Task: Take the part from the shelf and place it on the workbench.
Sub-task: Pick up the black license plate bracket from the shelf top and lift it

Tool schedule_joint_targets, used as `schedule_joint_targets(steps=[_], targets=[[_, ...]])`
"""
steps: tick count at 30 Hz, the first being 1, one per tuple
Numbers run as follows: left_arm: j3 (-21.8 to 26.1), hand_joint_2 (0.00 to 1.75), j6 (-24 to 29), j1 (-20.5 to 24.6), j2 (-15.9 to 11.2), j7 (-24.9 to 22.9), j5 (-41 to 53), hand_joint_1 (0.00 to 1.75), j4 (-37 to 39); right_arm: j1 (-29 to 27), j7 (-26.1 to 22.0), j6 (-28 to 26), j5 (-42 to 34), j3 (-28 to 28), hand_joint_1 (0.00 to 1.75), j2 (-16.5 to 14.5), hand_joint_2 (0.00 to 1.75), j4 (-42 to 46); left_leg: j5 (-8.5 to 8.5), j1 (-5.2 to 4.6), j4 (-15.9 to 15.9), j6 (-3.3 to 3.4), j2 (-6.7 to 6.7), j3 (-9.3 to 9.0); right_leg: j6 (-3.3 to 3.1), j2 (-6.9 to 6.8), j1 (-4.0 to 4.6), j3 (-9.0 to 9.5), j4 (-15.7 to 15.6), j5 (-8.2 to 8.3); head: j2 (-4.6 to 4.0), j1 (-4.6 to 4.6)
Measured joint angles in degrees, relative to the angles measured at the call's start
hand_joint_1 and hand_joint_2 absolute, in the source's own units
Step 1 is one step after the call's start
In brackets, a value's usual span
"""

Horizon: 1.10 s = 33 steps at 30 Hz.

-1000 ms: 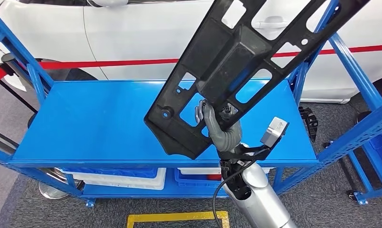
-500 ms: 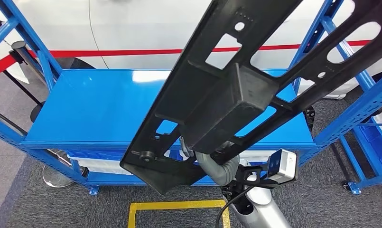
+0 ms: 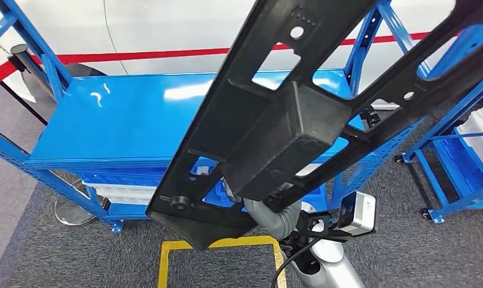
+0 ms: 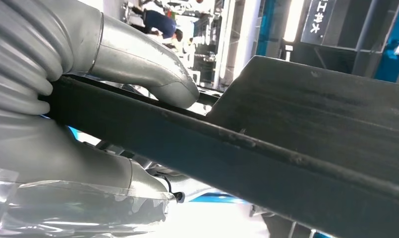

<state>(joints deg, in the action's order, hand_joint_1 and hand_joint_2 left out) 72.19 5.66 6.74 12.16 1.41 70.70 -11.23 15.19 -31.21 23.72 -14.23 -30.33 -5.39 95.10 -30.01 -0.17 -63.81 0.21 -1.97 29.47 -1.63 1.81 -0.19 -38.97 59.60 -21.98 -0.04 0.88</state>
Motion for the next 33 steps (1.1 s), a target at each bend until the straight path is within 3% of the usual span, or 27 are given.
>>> schedule_joint_targets(steps=[2, 4, 5, 6, 7, 9, 10, 11, 12, 14, 15, 17, 19, 21, 23, 25, 26, 27, 28, 30, 31, 33], targets=[[0.0, 1.75, 0.0, 0.0, -0.1, 0.0, 0.0, 0.0, 0.0, 0.0, 0.0, 0.1, 0.0, 0.0, 1.75, -0.4, 1.75, 0.4, -1.23, -0.43, 6.1, 0.59, -1.12, -3.86, 0.55, 0.65, -0.17, -0.54, -0.3, 1.36, 0.0, 0.01], [0.0, 1.75, -0.1, 0.1, -0.1, 0.0, 0.0, 0.0, 0.0, 0.1, 0.2, 0.0, 0.1, 0.1, 1.75, -0.6, 1.75, 0.5, -0.72, -0.44, 7.7, 0.91, -0.39, -4.02, 1.24, 1.31, -0.3, -0.73, -0.8, 2.68, 0.0, 0.05], [0.0, 1.75, -0.2, 0.1, -0.1, 0.1, 0.1, 0.0, 0.0, 0.0, 0.3, 0.0, 0.2, 0.2, 1.75, -0.6, 1.75, 0.6, 0.1, -0.32, 8.1, 1.19, 0.21, -3.72, 1.53, 1.25, -0.25, -0.96, -0.8, 2.42, 0.0, 0.07], [0.0, 1.75, -0.4, 0.2, -0.1, 0.1, 0.1, 0.0, 0.0, 0.1, 0.5, -0.2, 0.4, 0.4, 1.75, -0.6, 1.75, 0.7, 1.02, -0.18, 8.5, 1.48, 0.88, -3.27, 1.75, 0.89, -0.19, -1.44, 0.1, 0.93, 0.0, -0.03], [0.0, 1.75, -0.6, 0.2, -0.1, 0.1, 0.1, 0.0, 0.0, 0.1, 0.6, -0.3, 0.6, 0.5, 1.75, -0.6, 1.75, 0.8, 1.95, -0.03, 8.8, 1.73, 1.57, -2.66, 1.95, 0.31, -0.16, -2.16, 2.1, -1.65, 0.0, -0.1], [0.0, 1.75, -0.9, 0.2, -0.1, 0.0, 0.2, 0.0, 0.0, 0.0, 0.8, -0.8, 0.9, 0.6, 1.75, -0.6, 1.75, 0.9, 3.36, -0.19, 8.8, 1.93, 2.89, -1.03, 2.43, -0.8, -0.4, -3.73, 9.0, -7.64, 0.0, -0.22], [0.0, 1.75, -1.0, 0.2, -0.1, 0.0, 0.2, 0.0, 0.0, -0.1, 0.8, -1.0, 1.1, 0.6, 1.75, -0.5, 1.75, 0.9, 3.98, -0.2, 8.7, 1.85, 3.59, -0.12, 2.76, -1.02, -0.65, -4.13, 12.4, -8.9, 0.0, -0.22], [0.0, 1.75, -1.0, 0.2, -0.1, -0.1, 0.2, 0.0, 0.0, -0.3, 0.8, -1.1, 1.2, 0.6, 1.75, -0.4, 1.75, 0.9, 4.55, -0.18, 8.5, 1.71, 4.31, 0.86, 3.1, -1.2, -0.96, -3.99, 14.7, -8.68, 0.0, -0.23], [0.0, 1.75, -1.0, 0.2, -0.2, -0.1, 0.2, 0.0, 0.0, -0.4, 0.6, -1.1, 1.3, 0.7, 1.75, -0.4, 1.75, 0.9, 5.04, -0.12, 8.1, 1.51, 5.02, 1.89, 3.43, -1.44, -1.31, -3.04, 15.3, -7.28, 0.0, -0.23], [0.0, 1.75, -1.1, 0.2, -0.2, -0.2, 0.2, 0.0, 0.0, -0.5, 0.1, -1.3, 1.5, 0.8, 1.75, -0.2, 1.75, 0.9, 5.67, -0.01, 7.0, 0.99, 6.17, 3.78, 4.04, -2.84, -1.95, 1.59, 10.9, -4.83, 0.0, -0.24], [0.0, 1.75, -1.1, 0.2, -0.3, -0.1, 0.1, 0.0, 0.0, -0.5, -0.1, -1.3, 1.7, 0.9, 1.75, -0.2, 1.75, 0.9, 5.81, -0.03, 6.3, 0.66, 6.6, 4.58, 4.17, -4.04, -1.94, 4.65, 7.0, -5.23, 0.0, -0.25], [0.0, 1.75, -1.1, 0.2, -0.4, -0.1, 0.1, 0.0, 0.0, -0.7, -0.6, -1.3, 2.0, 0.9, 1.75, -0.2, 1.75, 1.0, 6.12, -0.16, 5.1, -0.05, 7.4, 5.51, 3.5, -5.66, -1.61, 8.3, 1.4, -7.3, 0.0, -0.09], [0.0, 1.75, -1.1, 0.2, -0.4, -0.1, 0.1, 0.0, 0.0, -1.0, -1.0, -1.4, 2.2, 0.9, 1.75, 0.0, 1.75, 1.1, 6.65, 0.04, 4.8, -0.85, 8.27, 5.92, 2.0, -5.19, -1.16, 8.16, 0.3, -7.5, 0.0, 0.09], [0.0, 1.75, -1.1, 0.1, -0.4, 0.0, 0.1, 0.0, 0.0, -1.2, -1.2, -1.5, 2.4, 0.9, 1.75, 0.1, 1.75, 1.1, 4.87, 0.49, 3.5, -1.63, 7.11, 6.69, 0.73, -4.29, -0.98, 7.01, 0.1, -6.26, 0.0, 0.11], [0.0, 1.75, -1.1, -0.1, -0.4, 0.0, 0.0, 0.0, 0.0, -1.3, -1.3, -1.6, 2.6, 0.9, 1.75, 0.1, 1.75, 1.2, -0.48, 0.71, -1.3, -1.93, 4.31, 8.18, -0.11, -3.28, -0.84, 5.42, 0.1, -4.82, 0.0, 0.18], [0.0, 1.75, -1.1, -0.2, -0.4, 0.1, 0.0, 0.0, 0.0, -1.4, -1.5, -1.7, 3.0, 0.9, 1.75, 0.1, 1.75, 1.3, -5.02, 0.68, -8.2, -1.61, 2.8, 9.43, -0.48, -2.03, -0.44, 3.61, 0.1, -3.38, 0.0, 0.21], [0.0, 1.75, -1.1, -0.2, -0.4, 0.2, 0.0, 0.0, 0.0, -1.5, -1.7, -1.8, 3.2, 1.0, 1.75, 0.2, 1.75, 1.3, -5.53, 0.63, -10.4, -1.32, 2.56, 9.35, -0.56, -1.39, -0.21, 2.69, 0.1, -2.65, 0.0, 0.2], [0.0, 1.75, -1.1, -0.2, -0.4, 0.2, 0.0, 0.0, 0.0, -1.6, -1.8, -1.9, 3.3, 1.0, 1.75, 0.2, 1.75, 1.3, -4.76, 0.5, -10.9, -0.93, 2.41, 8.41, -0.59, -0.71, -0.03, 1.75, 0.2, -1.91, 0.0, 0.21], [0.0, 1.75, -1.1, -0.2, -0.4, 0.2, 0.1, 0.0, 0.0, -1.7, -2.0, -2.0, 3.4, 1.0, 1.75, 0.2, 1.75, 1.3, -3.17, 0.29, -9.3, -0.46, 2.2, 6.51, -0.58, -0.02, 0.1, 0.88, 0.2, -1.18, 0.0, 0.21], [0.0, 1.75, -1.1, -0.1, -0.5, 0.2, 0.1, 0.0, 0.0, -1.8, -2.1, -2.1, 3.5, 1.0, 1.75, 0.2, 1.75, 1.6, -1.01, -0.27, -1.7, 0.69, 0.48, 0.83, -0.38, 1.28, 0.19, -0.56, 0.3, 0.23, 0.0, 0.21], [0.0, 1.75, -1.1, -0.1, -0.6, 0.2, 0.1, 0.0, 0.0, -1.8, -2.1, -2.2, 3.6, 1.0, 1.75, 0.2, 1.75, 1.8, -1.04, -0.44, 2.3, 0.98, -0.57, -1.71, -0.16, 1.78, 0.14, -1.02, 0.2, 0.93, 0.0, 0.2], [-0.1, 1.75, -1.1, 0.0, -0.7, 0.2, 0.2, 0.0, 0.0, -2.0, -2.1, -2.3, 3.9, 1.0, 1.75, 0.2, 1.75, 2.2, -1.66, -0.76, 6.8, 1.25, -1.78, -4.06, 0.47, 2.67, -0.1, -1.36, -0.3, 2.35, 0.0, 0.26]])
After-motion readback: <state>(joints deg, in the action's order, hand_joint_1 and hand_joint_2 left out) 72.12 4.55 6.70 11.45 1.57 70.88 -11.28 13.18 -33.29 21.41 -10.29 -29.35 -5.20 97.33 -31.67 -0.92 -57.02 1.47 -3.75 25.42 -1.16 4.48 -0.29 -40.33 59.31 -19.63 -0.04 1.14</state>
